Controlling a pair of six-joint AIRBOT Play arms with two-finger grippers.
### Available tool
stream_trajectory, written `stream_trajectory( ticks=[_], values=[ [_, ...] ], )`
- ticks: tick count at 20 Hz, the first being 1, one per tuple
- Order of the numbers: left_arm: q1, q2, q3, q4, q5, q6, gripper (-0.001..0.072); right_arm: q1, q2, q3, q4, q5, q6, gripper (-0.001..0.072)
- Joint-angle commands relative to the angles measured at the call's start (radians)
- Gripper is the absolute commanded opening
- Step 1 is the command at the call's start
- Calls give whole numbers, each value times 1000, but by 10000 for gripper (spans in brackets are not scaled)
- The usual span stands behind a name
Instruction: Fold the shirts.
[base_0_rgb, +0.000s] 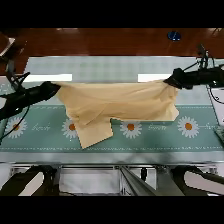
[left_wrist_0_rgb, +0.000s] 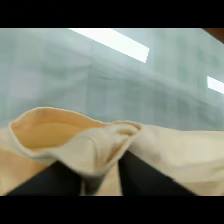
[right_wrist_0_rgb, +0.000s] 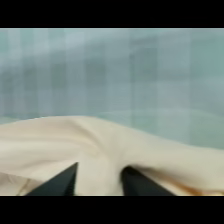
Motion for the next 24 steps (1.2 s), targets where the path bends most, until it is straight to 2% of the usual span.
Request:
stream_trajectory(
  ticks=[1,2,3,5,8,9,11,13,16,17,21,24],
  values=[
    [-72,-140,70,10,38,11,508,-6,-217,169,130,14,-27,420],
    [-55,-161,111,56,-72,40,508,-17,-235,207,121,63,-33,420],
    [-27,-167,147,113,-169,27,508,-37,-237,234,108,108,-30,419],
    [73,-153,193,249,-357,-50,507,-110,-210,258,84,213,-34,418],
    [259,-103,164,368,-521,-105,507,-240,-114,240,-163,312,-14,412],
    [314,-90,129,365,-569,-111,507,-277,-68,196,-241,304,8,412],
    [367,-79,31,315,-636,-111,506,-344,50,18,-281,210,37,412],
    [362,-80,-95,220,-627,-68,506,-372,164,-199,-274,141,33,412],
    [328,-83,-234,66,-536,6,506,-373,296,-453,-240,75,-8,412],
    [311,-87,-255,45,-497,6,506,-373,327,-506,-214,51,-9,412],
    [190,-121,-269,18,-365,5,506,-373,361,-602,-169,66,-26,412],
    [94,-169,-269,-5,-351,10,506,-373,361,-611,-169,75,-26,412]
  ],
)
